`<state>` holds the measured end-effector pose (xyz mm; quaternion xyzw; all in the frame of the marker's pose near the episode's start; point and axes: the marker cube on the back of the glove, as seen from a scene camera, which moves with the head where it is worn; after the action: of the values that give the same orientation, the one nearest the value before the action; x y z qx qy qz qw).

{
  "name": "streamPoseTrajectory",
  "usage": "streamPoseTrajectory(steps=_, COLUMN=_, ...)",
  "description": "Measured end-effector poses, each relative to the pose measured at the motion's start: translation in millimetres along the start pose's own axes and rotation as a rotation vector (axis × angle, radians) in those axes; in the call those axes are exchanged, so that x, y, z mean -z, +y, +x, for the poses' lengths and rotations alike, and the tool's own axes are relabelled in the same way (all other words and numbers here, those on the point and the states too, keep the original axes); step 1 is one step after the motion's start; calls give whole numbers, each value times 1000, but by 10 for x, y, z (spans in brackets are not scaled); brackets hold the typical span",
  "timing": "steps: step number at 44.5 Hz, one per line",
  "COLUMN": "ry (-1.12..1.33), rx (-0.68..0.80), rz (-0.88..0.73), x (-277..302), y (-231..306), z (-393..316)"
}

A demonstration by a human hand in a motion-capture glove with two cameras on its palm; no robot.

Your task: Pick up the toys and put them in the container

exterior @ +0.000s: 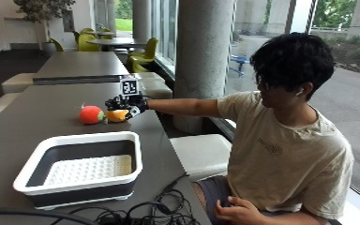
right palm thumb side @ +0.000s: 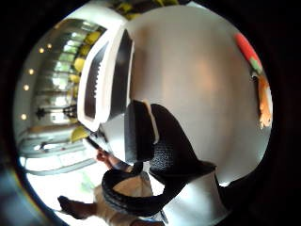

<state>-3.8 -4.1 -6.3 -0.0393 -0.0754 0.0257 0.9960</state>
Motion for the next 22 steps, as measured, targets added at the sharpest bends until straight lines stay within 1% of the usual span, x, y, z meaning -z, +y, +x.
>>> streamPoseTrajectory(steps=2, ry=99, rx=34, rz=2, x=91, y=-30, z=-137)
streamPoseTrajectory(steps=5, ry=153, rx=44, rz=25, x=253, y=-69, z=-427)
streamPoseTrajectory(steps=9, ry=141, rx=-6, rz=60, x=358, y=-80, z=-370)
streamPoseTrajectory(steps=12, ry=156, rx=-25, rz=73, x=407, y=-103, z=-198)
streamPoseTrajectory(steps=17, ry=134, rx=-221, rz=22, x=379, y=-69, z=187)
streamPoseTrajectory(steps=22, ry=103, rx=-317, rz=-42, x=259, y=-58, z=549)
